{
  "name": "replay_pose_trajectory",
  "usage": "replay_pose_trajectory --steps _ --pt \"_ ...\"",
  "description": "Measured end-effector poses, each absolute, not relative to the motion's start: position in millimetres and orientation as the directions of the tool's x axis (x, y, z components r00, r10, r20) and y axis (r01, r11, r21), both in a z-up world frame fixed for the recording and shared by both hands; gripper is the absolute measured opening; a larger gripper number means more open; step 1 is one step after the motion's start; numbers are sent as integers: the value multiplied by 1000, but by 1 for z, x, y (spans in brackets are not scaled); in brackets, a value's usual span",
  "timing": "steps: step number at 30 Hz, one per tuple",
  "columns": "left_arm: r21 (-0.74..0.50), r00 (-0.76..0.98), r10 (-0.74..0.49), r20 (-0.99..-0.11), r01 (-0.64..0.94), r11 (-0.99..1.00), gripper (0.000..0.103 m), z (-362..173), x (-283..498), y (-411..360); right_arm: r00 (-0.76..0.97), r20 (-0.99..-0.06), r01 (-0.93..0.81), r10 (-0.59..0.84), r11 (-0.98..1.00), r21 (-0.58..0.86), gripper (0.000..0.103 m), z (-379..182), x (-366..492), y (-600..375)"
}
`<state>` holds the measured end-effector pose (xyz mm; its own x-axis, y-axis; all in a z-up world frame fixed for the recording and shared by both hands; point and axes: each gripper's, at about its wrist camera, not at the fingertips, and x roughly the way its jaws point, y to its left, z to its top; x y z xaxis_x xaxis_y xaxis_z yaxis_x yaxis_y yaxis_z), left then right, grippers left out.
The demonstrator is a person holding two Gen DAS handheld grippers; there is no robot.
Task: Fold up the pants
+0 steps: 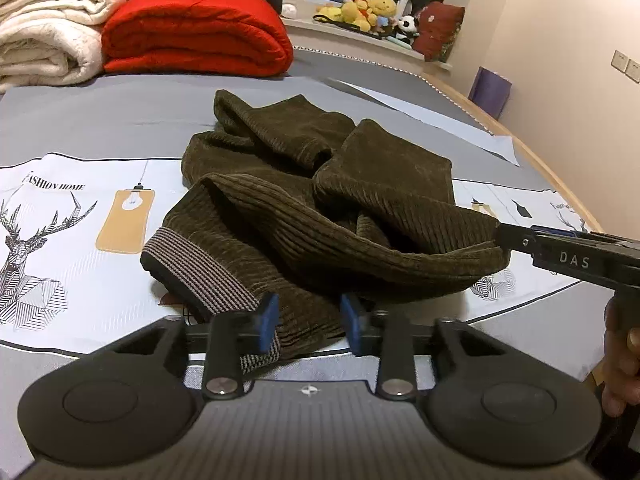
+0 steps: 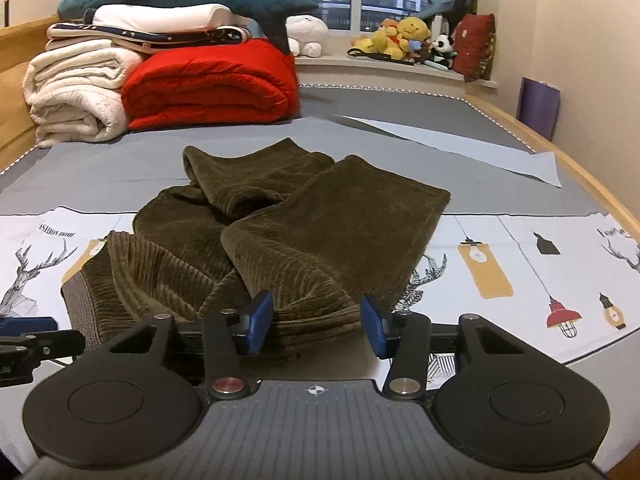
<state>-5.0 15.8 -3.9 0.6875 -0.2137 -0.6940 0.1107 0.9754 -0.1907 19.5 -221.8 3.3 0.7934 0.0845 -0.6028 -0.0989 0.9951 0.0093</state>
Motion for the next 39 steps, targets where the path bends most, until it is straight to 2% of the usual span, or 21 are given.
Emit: replay_pose_trajectory --steps 8,11,13,16,18,20,22,24,25,26,28,29,32,33,34,37,38,39 --pt "-205 673 -207 -710 84 975 35 -7 -3 22 774 -624 -123 107 992 17 53 1 22 -217" --pt "-236 675 -217 -705 66 970 35 -3 -2 30 771 -626 -126 116 992 29 62 1 23 -217" --pt "-285 665 -242 -707 46 958 35 1 3 44 764 -632 -121 129 991 57 72 1 25 -218" --pt "-327 632 -269 -727 26 945 37 6 25 73 738 -654 -106 169 985 135 74 -2 32 -222" --pt "-302 616 -245 -749 12 953 40 4 46 92 715 -670 -99 198 978 184 74 -4 41 -223" --pt "-289 600 -229 -766 -4 957 54 -2 65 110 697 -684 -82 216 971 223 76 -7 50 -224" --pt "-310 585 -227 -779 -43 950 57 -17 82 128 674 -705 -54 219 967 249 78 -11 59 -225" --pt "-359 532 -244 -811 -124 925 57 -37 99 143 651 -733 -9 197 968 252 78 -18 68 -226" --pt "-407 514 -274 -813 -164 898 60 -44 106 149 639 -747 13 183 969 248 78 -22 72 -227" --pt "-455 509 -309 -803 -190 870 68 -50 112 153 625 -762 29 170 970 240 78 -25 75 -227" --pt "-480 502 -327 -801 -212 851 81 -58 124 153 605 -783 44 147 975 217 66 -31 80 -226" --pt "-465 499 -314 -808 -214 859 81 -59 129 152 598 -789 43 141 977 207 61 -33 83 -226" --pt "-436 482 -287 -828 -231 870 79 -66 138 147 587 -796 12 147 982 190 34 -36 87 -229" --pt "-434 481 -286 -829 -231 871 77 -68 140 146 588 -796 0 146 983 181 22 -36 87 -231" --pt "-428 478 -282 -832 -229 874 75 -68 141 145 593 -792 -5 146 984 177 19 -34 87 -235" --pt "-366 500 -234 -834 -184 912 54 -64 139 137 641 -759 17 112 987 160 14 -21 81 -255" --pt "-345 522 -221 -824 -151 926 43 -59 136 133 663 -744 32 88 989 146 14 -17 79 -263" --pt "-318 554 -209 -806 -108 942 41 -51 130 125 688 -724 63 48 990 125 14 -12 75 -274"
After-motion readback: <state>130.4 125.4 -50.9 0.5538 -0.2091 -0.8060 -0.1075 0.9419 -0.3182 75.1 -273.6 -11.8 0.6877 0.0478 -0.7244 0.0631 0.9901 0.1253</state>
